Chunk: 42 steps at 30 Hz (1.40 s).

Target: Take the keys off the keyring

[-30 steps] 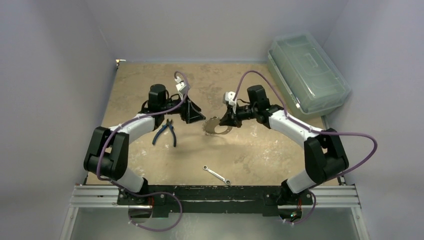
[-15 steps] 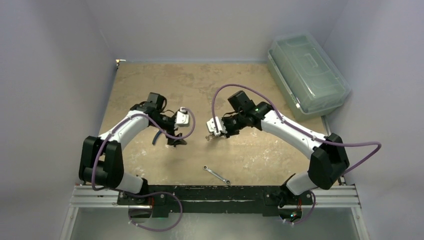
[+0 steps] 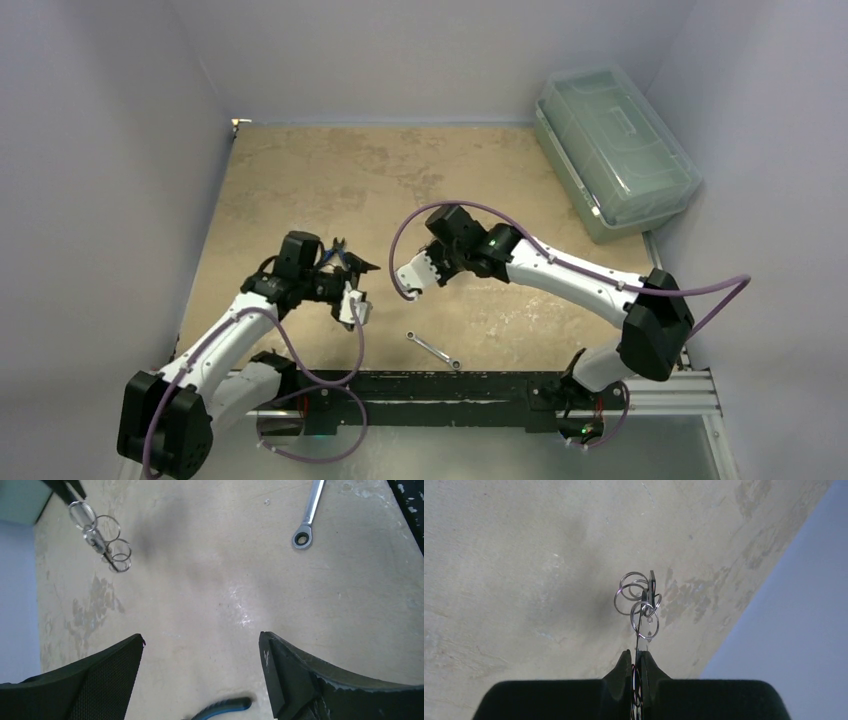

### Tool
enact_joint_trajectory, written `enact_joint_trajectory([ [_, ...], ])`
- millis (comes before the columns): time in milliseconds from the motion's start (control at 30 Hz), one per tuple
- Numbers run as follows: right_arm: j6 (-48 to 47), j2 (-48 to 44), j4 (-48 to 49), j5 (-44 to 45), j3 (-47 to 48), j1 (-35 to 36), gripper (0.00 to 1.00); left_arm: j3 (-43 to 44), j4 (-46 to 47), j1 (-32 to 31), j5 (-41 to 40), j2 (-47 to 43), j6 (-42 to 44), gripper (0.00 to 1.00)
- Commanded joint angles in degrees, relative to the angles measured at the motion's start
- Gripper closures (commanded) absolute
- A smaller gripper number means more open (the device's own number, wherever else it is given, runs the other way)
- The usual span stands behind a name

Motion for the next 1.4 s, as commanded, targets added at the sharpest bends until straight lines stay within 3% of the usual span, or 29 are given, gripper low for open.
enact_joint_trajectory([
  [0, -1.60, -3.29, 4.82, 9.66, 0.41, 1.12, 1.00, -6.79, 28.74, -4.64, -1.50, -1.21, -13.52, 0.16],
  [67, -0.72, -4.67, 9.01, 11.89, -1.68, 1.22, 1.00, -9.97, 40.49, -6.97, -4.49, -0.79, -21.34, 0.18],
  [167, -3.63, -8.77, 17.55, 16.07, -9.42, 1.99, 1.00, -11.24, 45.49, -9.92, -6.75, 0.83, -23.77, 0.20],
  [267, -22.35, -14.02, 36.28, 22.24, -23.61, 3.07, 1.00, -12.87, 52.61, -11.77, -8.80, 2.17, -24.59, 0.20],
  [333, -19.72, -16.19, 31.07, 18.90, -21.98, 3.18, 1.00, -12.50, 54.31, -11.98, -9.19, 3.75, -26.09, 0.18],
  [400, -9.14, -14.61, 20.74, 16.87, -14.24, 3.58, 1.00, -12.46, 57.61, -12.45, -9.52, 5.06, -29.04, 0.17],
  [467, -1.06, -13.03, 17.55, 14.45, -9.06, 3.56, 1.00, -12.85, 60.25, -13.52, -9.30, 5.73, -31.06, 0.17],
  [600, 3.33, -15.93, 21.66, 11.86, -9.50, 3.25, 1.00, -12.31, 63.36, -16.33, -9.48, 7.21, -39.24, 0.17],
  [900, 12.38, -18.39, 22.87, 6.37, -8.65, 3.25, 1.00, -14.22, 72.75, -18.00, -18.17, 6.68, -63.51, 0.17],
  [1033, 12.46, -21.73, 25.22, 4.87, -11.42, 3.33, 1.00, -14.99, 74.29, -19.28, -16.22, 6.55, -67.48, 0.17],
  [1200, 12.64, -25.38, 28.78, 3.48, -14.58, 3.38, 1.00, -15.70, 82.33, -21.94, -19.27, 8.42, -71.09, 0.17],
  [1367, 12.02, -26.79, 29.81, 2.81, -15.41, 3.42, 1.00, -13.96, 83.79, -23.96, -20.23, 8.94, -73.77, 0.17],
])
